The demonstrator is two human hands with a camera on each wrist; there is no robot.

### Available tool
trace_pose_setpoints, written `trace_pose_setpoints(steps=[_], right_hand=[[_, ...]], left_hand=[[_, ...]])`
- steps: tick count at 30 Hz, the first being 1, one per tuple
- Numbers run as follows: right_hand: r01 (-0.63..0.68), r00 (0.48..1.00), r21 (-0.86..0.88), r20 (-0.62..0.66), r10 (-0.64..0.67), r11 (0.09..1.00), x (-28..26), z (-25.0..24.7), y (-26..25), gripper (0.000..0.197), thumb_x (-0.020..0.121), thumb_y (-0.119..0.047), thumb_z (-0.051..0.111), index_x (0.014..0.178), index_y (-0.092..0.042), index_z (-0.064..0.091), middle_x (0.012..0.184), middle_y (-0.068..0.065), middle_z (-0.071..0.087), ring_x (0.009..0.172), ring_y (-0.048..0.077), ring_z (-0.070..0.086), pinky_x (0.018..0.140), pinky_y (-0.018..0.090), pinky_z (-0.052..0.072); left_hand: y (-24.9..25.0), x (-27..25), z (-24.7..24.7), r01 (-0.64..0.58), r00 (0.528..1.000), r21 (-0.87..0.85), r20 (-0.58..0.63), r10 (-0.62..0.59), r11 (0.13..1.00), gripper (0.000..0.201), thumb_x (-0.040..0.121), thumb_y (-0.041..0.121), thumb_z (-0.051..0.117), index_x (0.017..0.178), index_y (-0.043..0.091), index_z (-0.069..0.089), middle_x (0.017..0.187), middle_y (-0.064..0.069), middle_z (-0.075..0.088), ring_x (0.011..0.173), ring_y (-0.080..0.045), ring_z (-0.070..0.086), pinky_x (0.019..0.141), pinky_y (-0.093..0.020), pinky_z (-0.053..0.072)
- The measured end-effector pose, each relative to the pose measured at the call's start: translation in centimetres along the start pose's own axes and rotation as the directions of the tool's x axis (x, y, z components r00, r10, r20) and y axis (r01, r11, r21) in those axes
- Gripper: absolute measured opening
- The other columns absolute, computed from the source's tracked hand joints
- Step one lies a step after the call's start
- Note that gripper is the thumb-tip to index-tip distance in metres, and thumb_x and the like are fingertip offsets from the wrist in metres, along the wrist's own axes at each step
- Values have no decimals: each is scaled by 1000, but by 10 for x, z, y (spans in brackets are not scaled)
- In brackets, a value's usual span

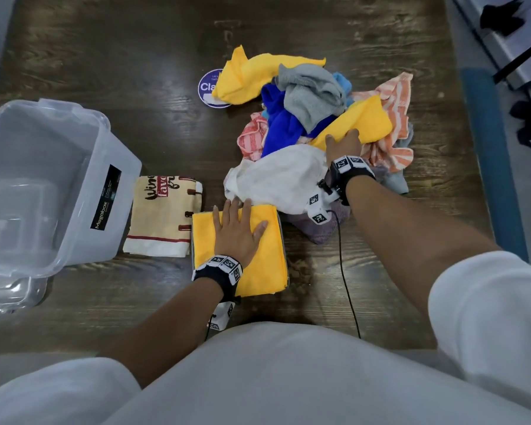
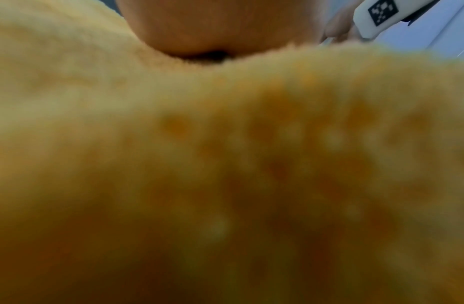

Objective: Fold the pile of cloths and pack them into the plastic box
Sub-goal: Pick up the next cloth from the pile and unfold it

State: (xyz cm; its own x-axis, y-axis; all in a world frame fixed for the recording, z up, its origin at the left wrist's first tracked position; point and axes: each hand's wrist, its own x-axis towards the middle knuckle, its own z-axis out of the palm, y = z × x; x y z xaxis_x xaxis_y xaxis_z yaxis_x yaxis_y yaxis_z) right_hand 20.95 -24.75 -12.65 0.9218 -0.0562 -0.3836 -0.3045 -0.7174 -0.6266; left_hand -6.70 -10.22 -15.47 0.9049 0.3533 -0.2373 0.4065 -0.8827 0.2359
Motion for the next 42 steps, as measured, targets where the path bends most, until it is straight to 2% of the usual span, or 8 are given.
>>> trace_pose_setpoints(steps=[4,9,14,20,28,34,39,42], right_hand=[[92,996,-45,3,-92,995,-4,5,3,19,101,-23,50,104,-9,38,102,11,41,90,24,42,74,36,33],[180,979,-14,-94,-180,984,-26,-7,-1,19,99,-19,48,105,-2,49,100,13,46,89,25,44,77,39,38],[298,937,208,-252,-243,932,-56,-35,-20,13,102,-19,41,106,-8,42,69,-1,38,60,19,37,60,34,30],[484,819,257,-469,-330,836,-100,-105,-90,27,104,-21,40,122,-2,46,74,-3,42,62,16,38,60,33,24],[769,591,124,-510,-625,627,-176,-166,-174,24,100,-21,47,118,-7,55,98,-1,60,88,18,57,77,34,46],[845,523,129,-402,-751,519,-232,-162,-203,21,99,-26,53,110,-9,60,95,-2,61,86,12,57,78,28,46],[876,473,263,-299,-829,405,-271,-148,-207,16,94,-17,60,87,-31,58,78,-18,55,73,0,52,71,19,41],[876,436,332,-234,-869,351,-282,-143,-200,11,90,-10,59,84,-17,65,75,-10,57,70,6,51,68,25,42]], left_hand=[[1,0,-1,8,1000,11,12,-8,1000,80,96,68,8,154,18,31,160,-12,31,151,-32,20,123,-55,3],[0,0,-2,9,999,7,34,-10,1000,83,94,70,5,155,18,30,161,-12,28,152,-32,17,123,-55,1],[-3,-3,-13,-14,995,20,95,12,1000,73,100,64,20,158,20,21,165,-11,19,154,-31,7,123,-56,-4],[-6,-9,-42,-5,993,41,118,0,999,70,104,52,35,160,18,10,168,-10,2,155,-30,-5,122,-57,-5],[14,15,-132,-77,983,-291,-183,24,954,56,102,40,49,152,19,34,158,-9,34,147,-28,28,119,-59,13],[47,14,-243,-380,877,-702,-480,-6,602,56,102,32,55,152,17,36,155,-4,41,140,-18,41,114,-42,37],[37,2,-291,-600,765,-648,-636,100,469,68,96,31,66,153,31,29,154,10,34,137,-2,36,110,-18,34],[20,0,-292,-598,772,-606,-611,174,525,61,88,49,69,141,49,38,154,7,30,141,-9,32,116,-35,33]])
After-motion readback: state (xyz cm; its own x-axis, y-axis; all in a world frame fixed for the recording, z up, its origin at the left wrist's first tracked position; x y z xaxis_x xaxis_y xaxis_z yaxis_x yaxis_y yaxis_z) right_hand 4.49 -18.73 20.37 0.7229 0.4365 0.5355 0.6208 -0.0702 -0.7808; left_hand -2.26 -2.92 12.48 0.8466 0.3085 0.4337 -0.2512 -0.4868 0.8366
